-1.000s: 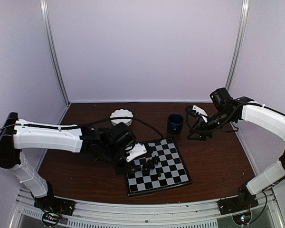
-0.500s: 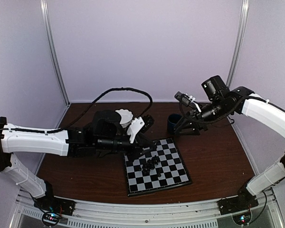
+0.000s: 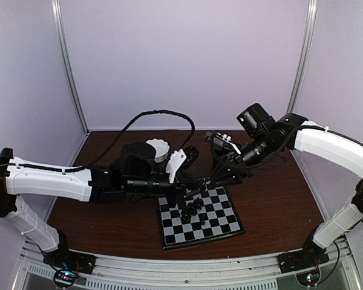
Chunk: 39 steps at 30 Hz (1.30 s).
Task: Set up the chess pieces on the board
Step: Pass from the left arm to the right
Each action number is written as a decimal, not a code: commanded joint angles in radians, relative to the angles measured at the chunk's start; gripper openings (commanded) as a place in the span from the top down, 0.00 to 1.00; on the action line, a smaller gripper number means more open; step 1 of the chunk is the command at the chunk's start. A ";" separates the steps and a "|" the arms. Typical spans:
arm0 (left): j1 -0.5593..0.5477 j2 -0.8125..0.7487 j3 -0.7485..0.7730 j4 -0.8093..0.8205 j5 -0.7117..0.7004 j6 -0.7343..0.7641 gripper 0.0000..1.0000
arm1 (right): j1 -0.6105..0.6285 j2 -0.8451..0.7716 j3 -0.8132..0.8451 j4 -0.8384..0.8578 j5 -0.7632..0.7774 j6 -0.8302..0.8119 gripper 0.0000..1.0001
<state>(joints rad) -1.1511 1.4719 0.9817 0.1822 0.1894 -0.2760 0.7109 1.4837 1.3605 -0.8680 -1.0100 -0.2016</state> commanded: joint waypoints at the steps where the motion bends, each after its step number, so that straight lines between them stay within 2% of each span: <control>1: -0.008 0.017 -0.005 0.066 0.015 -0.011 0.88 | 0.021 -0.003 0.029 0.001 -0.002 -0.002 0.51; 18: -0.015 0.073 0.033 0.082 0.026 -0.016 0.88 | 0.028 0.000 0.011 0.037 -0.005 0.026 0.71; 29: -0.014 0.069 0.028 0.083 0.017 -0.017 0.88 | 0.028 0.007 0.000 0.055 0.035 0.038 0.76; 34: -0.014 0.061 0.022 0.089 -0.001 -0.018 0.88 | 0.030 0.006 -0.004 0.053 0.053 0.029 0.71; 39: -0.015 0.057 0.014 0.104 -0.013 -0.020 0.88 | 0.033 0.001 -0.012 0.052 0.068 0.022 0.72</control>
<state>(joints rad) -1.1622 1.5341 0.9897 0.2256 0.1955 -0.2874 0.7357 1.4868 1.3621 -0.8341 -0.9665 -0.1730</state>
